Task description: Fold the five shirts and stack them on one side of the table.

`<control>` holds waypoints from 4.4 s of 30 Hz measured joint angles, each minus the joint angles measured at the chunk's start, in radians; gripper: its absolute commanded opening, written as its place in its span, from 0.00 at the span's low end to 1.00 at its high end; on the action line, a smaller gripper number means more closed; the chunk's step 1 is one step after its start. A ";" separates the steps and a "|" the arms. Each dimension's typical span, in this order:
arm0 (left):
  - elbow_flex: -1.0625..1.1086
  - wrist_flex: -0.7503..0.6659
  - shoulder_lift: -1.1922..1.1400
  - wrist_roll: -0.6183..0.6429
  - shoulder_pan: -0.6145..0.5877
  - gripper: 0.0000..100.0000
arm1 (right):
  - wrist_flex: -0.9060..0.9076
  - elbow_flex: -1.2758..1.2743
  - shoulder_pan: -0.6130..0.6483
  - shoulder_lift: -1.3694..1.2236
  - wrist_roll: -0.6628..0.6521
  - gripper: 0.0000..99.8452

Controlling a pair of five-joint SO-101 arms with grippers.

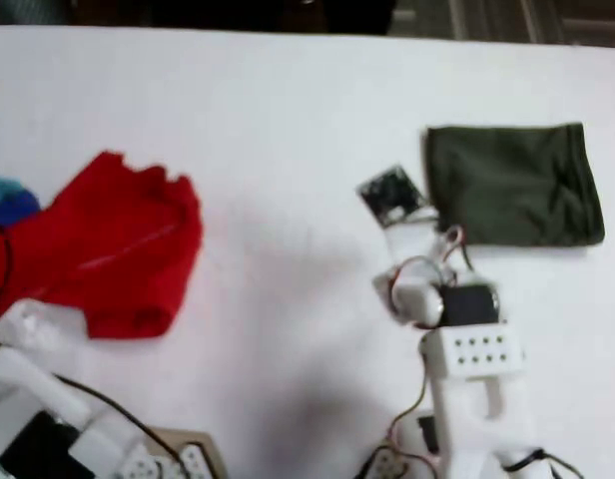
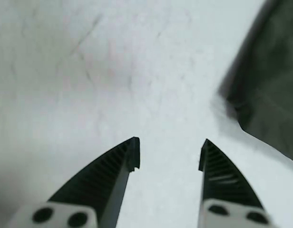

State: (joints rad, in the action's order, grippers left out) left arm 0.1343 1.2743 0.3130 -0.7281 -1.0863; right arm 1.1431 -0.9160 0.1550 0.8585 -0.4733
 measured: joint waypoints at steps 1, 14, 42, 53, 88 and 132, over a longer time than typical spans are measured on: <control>-0.038 0.005 0.000 0.029 0.018 0.21 | 0.000 0.000 0.000 0.000 0.000 0.21; -0.104 0.081 0.000 0.226 0.534 0.21 | 0.000 0.000 0.000 0.000 0.000 0.21; -0.672 0.324 -0.853 0.256 0.982 0.20 | 0.000 0.000 0.000 0.000 0.000 0.21; -0.870 0.457 -1.023 0.183 0.922 0.20 | 0.000 0.000 0.000 0.000 0.000 0.21; -0.417 0.494 -0.172 -0.169 0.339 0.03 | 0.123 0.744 0.374 -0.839 0.176 0.35; -0.402 0.473 -0.150 -0.295 -0.061 0.03 | 0.060 1.910 0.891 -1.866 0.750 0.08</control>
State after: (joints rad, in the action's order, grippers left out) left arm -0.2677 1.7469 0.1626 -1.0226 -1.1477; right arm 1.2029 0.9943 1.0464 -1.0073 0.2770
